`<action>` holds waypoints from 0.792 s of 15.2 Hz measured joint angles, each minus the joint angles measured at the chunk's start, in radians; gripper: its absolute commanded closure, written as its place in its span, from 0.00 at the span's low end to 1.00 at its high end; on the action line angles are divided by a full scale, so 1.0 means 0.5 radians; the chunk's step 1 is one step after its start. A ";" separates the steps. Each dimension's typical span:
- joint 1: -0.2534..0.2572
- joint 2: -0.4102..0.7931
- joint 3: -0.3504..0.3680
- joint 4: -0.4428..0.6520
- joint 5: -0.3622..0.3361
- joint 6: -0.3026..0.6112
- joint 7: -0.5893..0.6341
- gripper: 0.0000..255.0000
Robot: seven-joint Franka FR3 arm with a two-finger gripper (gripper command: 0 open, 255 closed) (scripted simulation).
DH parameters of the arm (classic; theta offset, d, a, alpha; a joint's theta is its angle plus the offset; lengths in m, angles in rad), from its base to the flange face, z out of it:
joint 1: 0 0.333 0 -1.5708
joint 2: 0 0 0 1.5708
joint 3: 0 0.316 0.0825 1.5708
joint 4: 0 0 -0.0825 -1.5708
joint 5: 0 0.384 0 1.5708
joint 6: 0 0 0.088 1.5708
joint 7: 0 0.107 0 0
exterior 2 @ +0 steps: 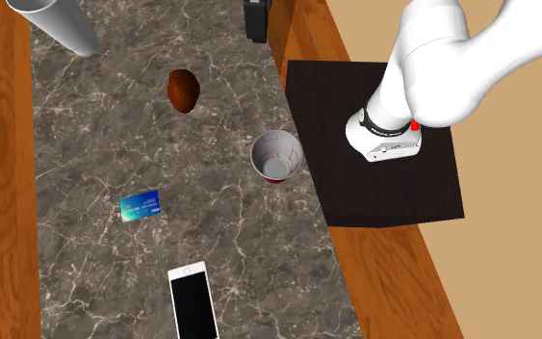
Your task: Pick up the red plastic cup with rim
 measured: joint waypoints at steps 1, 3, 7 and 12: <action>0.000 0.000 0.000 0.000 0.000 0.000 0.000 0.00; 0.023 -0.025 0.052 -0.052 0.030 0.026 0.057 0.00; 0.097 -0.052 0.222 -0.164 0.131 0.109 0.240 0.00; 0.200 -0.032 0.460 -0.264 0.269 0.230 0.487 0.00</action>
